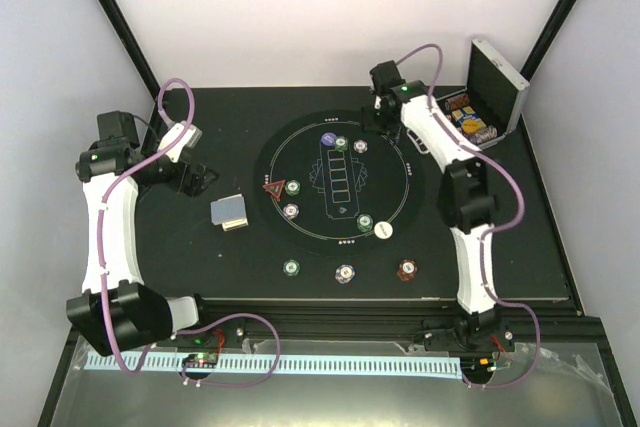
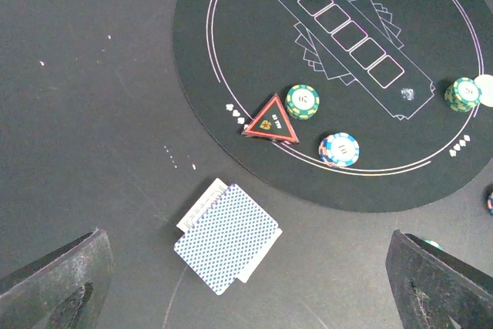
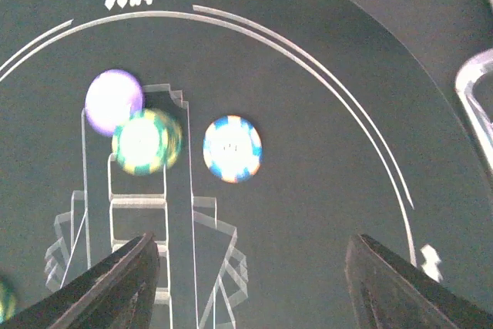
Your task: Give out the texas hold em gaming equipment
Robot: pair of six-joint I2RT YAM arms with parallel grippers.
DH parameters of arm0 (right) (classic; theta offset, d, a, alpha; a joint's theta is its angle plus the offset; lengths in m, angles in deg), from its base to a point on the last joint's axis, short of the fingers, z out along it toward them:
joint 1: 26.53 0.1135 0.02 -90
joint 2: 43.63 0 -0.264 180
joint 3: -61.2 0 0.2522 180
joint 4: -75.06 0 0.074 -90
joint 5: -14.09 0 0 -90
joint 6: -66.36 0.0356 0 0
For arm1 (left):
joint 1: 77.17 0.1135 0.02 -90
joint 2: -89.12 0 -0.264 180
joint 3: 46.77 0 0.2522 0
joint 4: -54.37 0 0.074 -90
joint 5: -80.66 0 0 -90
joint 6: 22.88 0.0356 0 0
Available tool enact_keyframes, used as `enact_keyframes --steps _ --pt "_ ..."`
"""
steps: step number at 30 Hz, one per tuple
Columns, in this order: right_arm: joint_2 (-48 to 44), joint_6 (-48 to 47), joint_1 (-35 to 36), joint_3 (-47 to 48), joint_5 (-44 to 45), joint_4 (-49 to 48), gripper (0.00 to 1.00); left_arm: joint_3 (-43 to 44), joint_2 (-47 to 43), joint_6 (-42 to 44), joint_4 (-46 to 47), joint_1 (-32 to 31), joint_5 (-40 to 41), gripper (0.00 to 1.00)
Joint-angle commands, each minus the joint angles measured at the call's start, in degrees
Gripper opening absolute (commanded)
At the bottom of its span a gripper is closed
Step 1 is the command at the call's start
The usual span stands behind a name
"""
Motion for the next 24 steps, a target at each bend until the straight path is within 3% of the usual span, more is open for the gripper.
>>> enact_keyframes --steps 1,5,11,18,24 --pt "-16.6 -0.6 1.8 -16.7 2.0 -5.4 0.70 0.6 -2.1 0.6 -1.0 0.3 -2.3 0.99" --pt "-30.8 0.3 8.6 -34.7 4.2 -10.3 0.73 -0.1 -3.4 0.9 -1.6 0.3 -2.3 0.99" --pt "-44.1 6.7 23.1 -56.6 5.2 -15.1 0.81 -2.5 -5.3 1.2 -1.7 0.2 -0.5 0.99" --pt "-47.8 15.9 36.3 -69.9 2.6 -19.9 0.86 -5.2 -7.0 1.3 -2.0 0.3 0.4 0.99" --pt "-43.4 17.6 40.3 -72.9 0.1 -23.3 0.86 -6.4 -7.1 1.1 -2.1 0.3 0.2 0.99"
